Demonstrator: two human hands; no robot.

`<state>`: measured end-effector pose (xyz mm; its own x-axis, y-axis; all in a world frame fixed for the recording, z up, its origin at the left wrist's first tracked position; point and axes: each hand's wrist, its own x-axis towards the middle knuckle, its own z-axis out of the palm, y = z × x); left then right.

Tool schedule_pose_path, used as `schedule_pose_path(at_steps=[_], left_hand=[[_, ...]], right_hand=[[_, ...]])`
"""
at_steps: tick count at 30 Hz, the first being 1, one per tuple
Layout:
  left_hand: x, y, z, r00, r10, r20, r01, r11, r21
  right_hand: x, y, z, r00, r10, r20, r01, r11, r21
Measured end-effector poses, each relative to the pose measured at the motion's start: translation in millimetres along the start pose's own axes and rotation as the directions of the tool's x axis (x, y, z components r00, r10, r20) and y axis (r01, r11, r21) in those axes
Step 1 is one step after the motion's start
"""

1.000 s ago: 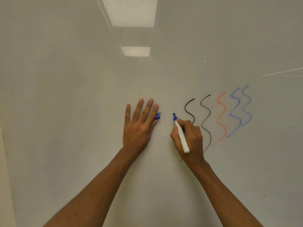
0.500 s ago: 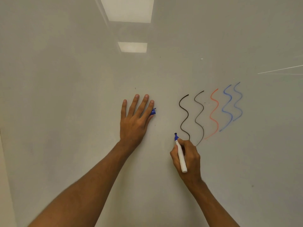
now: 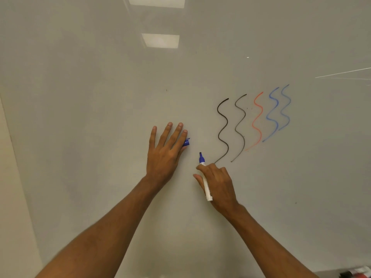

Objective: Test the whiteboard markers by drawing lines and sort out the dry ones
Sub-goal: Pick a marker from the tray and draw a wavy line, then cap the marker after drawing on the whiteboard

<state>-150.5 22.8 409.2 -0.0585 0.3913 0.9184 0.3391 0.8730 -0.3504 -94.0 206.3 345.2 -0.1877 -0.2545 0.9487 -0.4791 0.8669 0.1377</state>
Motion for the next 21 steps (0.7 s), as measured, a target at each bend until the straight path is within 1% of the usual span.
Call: schedule_pose_path(at_steps=[5,7,9,10,13,16,17,19,21], left_hand=[[-51.5,7.1,-1.9,0.999,0.012,0.046,-0.010,0.999,-0.041],[-68.1,7.1,-1.9,0.997,0.020,0.070,-0.017,0.999,-0.041],[-81.0,5.7,-2.2,0.996,0.020,0.082,-0.017,0.999,-0.047],[-86.5,5.4,-2.8,0.996,0.021,0.086,-0.017,0.999,-0.051],[-101.2,5.0,-4.9,0.994,0.030,0.101,-0.024,0.998,-0.058],[-115.0,3.5,-5.4,0.992,0.040,0.120,-0.031,0.997,-0.074],[-118.7,2.8,-5.2,0.991,0.044,0.126,-0.034,0.996,-0.082],[-124.0,1.8,-5.3,0.990,0.049,0.133,-0.035,0.994,-0.103],[-128.2,2.9,-6.1,0.989,0.052,0.137,-0.036,0.992,-0.121]], right_hand=[[-21.0,-8.1,1.1,0.992,-0.016,0.127,0.006,0.997,0.079],[-30.3,-17.0,0.8,0.984,0.036,0.175,-0.070,0.980,0.188],[-35.3,-24.8,2.2,0.972,0.107,0.210,-0.170,0.935,0.311],[-37.5,-27.7,3.6,0.968,0.124,0.218,-0.195,0.919,0.342],[-46.6,-29.9,12.0,0.961,0.126,0.246,-0.207,0.919,0.336],[-55.0,-31.0,17.4,0.928,0.226,0.296,-0.308,0.913,0.269],[-55.4,-32.4,18.3,0.920,0.242,0.309,-0.319,0.920,0.230],[-54.1,-36.1,20.9,0.923,0.198,0.330,-0.265,0.948,0.173],[-52.7,-40.0,22.6,0.925,0.153,0.347,-0.218,0.963,0.156]])
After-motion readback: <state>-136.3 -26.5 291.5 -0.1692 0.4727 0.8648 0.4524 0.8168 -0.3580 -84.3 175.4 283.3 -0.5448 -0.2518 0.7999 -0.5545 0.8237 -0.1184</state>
